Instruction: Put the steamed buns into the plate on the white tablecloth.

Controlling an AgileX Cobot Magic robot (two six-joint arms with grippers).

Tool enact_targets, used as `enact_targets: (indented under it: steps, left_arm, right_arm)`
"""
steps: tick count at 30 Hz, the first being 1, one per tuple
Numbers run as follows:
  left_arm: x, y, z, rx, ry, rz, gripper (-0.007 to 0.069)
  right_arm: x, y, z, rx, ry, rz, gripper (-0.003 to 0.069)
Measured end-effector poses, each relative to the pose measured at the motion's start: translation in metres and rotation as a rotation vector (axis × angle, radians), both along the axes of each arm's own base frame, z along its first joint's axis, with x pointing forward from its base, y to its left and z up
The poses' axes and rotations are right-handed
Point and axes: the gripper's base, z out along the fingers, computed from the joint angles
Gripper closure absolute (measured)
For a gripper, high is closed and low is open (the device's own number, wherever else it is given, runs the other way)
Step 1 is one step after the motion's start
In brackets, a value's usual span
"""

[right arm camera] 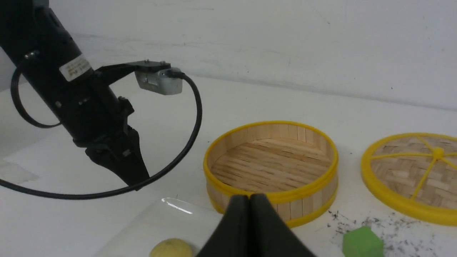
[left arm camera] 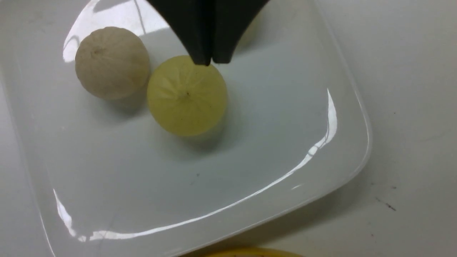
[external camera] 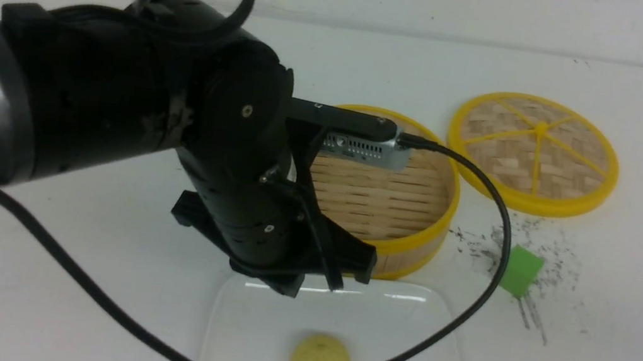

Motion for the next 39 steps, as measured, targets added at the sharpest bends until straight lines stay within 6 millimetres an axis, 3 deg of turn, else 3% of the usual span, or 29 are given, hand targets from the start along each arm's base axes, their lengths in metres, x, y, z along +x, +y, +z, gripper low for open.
enact_targets:
  steps: [14, 27, 32, 39]
  left_arm:
    - [0.002, 0.002, 0.000, 0.024, -0.022, -0.008, 0.0622]
    - [0.004, 0.004, 0.000, 0.052, -0.050, -0.018, 0.0617]
    - [0.004, 0.004, 0.000, 0.055, -0.059, -0.027, 0.0612]
    - [0.000, 0.010, 0.017, 0.038, -0.129, -0.053, 0.0610]
  right_arm:
    - [-0.002, -0.002, -0.014, -0.098, 0.121, -0.002, 0.0652]
    - [-0.004, -0.005, -0.018, -0.074, 0.092, -0.031, 0.0647]
    - [0.003, -0.009, -0.043, -0.048, 0.040, -0.187, 0.0647]
    - [0.009, -0.021, -0.117, -0.114, 0.171, -0.441, 0.0643]
